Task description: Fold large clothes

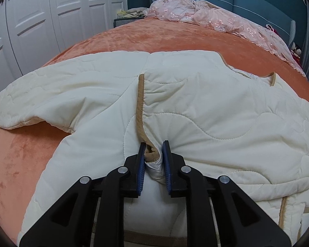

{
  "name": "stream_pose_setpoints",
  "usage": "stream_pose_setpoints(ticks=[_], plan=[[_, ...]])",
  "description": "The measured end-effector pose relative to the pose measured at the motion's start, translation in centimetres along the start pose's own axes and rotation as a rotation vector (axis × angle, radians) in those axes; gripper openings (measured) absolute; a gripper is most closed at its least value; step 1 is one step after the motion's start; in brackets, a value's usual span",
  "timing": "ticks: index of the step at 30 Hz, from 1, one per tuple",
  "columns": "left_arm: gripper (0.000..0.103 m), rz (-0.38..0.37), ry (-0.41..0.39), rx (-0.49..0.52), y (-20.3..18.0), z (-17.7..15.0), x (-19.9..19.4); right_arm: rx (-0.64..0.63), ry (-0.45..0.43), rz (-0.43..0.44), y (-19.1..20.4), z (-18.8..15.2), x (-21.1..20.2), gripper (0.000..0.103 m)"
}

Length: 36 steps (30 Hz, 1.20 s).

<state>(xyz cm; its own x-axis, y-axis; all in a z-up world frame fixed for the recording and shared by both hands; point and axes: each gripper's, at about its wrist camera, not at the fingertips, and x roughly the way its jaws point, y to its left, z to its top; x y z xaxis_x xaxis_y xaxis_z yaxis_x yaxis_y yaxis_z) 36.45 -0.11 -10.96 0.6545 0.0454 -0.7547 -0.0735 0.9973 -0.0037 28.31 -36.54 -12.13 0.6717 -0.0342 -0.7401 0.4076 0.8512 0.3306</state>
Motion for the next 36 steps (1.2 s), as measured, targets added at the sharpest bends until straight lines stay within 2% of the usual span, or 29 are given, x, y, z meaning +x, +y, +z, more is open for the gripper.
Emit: stream_pose_setpoints(ticks=[2,4,6,8,10,12,16,23,26,29,30,31,33,35,36], plan=[[0.016,0.0,-0.006,-0.001,0.0,0.0,0.0,0.008,-0.08,-0.037,0.9,-1.1,-3.4,0.025],[0.016,0.004,-0.012,0.001,0.0,-0.1,0.0,-0.044,-0.13,-0.003,3.4,-2.1,-5.6,0.025],[0.017,0.01,-0.015,0.007,-0.1,-0.2,0.0,-0.171,-0.069,0.04,7.6,-2.6,-4.9,0.025],[0.018,0.009,-0.015,0.005,-0.1,-0.2,-0.1,-0.323,-0.033,0.061,12.1,-3.6,-3.1,0.02],[0.019,0.005,-0.017,-0.002,-0.1,-0.1,-0.1,-0.373,0.013,0.085,14.8,-4.3,-1.0,0.019],[0.02,-0.002,-0.017,-0.01,0.0,-0.1,-0.1,-0.345,0.057,0.112,15.7,-4.9,0.5,0.019],[0.021,0.006,-0.023,-0.001,-0.1,-0.2,0.0,-0.343,0.078,0.082,16.1,-6.0,2.5,0.019],[0.021,0.032,-0.038,0.017,-0.5,-0.4,0.0,-0.415,0.026,0.031,16.8,-8.2,2.9,0.019],[0.024,-0.032,-0.027,-0.035,0.7,0.0,-0.3,-0.433,0.003,0.015,17.0,-8.6,2.8,0.019],[0.042,-0.197,0.006,-0.173,4.1,0.7,-1.7,-0.44,0.0,0.005,17.1,-8.7,2.7,0.019],[0.045,-0.217,0.013,-0.215,5.6,0.9,-2.4,-0.441,-0.001,0.004,17.2,-8.6,2.7,0.019],[0.049,-0.213,0.008,-0.255,7.3,1.0,-3.3,-0.441,-0.003,0.003,17.2,-8.7,2.6,0.019],[0.081,-0.191,-0.022,-0.337,11.9,1.2,-5.3,-0.443,-0.006,0.002,17.2,-8.6,2.6,0.019],[0.094,-0.12,-0.061,-0.413,17.2,1.3,-6.6,-0.443,-0.008,0.001,17.2,-8.6,2.6,0.019],[0.094,-0.08,-0.065,-0.442,20.0,1.5,-6.7,-0.443,-0.009,0.001,17.2,-8.6,2.6,0.019]])
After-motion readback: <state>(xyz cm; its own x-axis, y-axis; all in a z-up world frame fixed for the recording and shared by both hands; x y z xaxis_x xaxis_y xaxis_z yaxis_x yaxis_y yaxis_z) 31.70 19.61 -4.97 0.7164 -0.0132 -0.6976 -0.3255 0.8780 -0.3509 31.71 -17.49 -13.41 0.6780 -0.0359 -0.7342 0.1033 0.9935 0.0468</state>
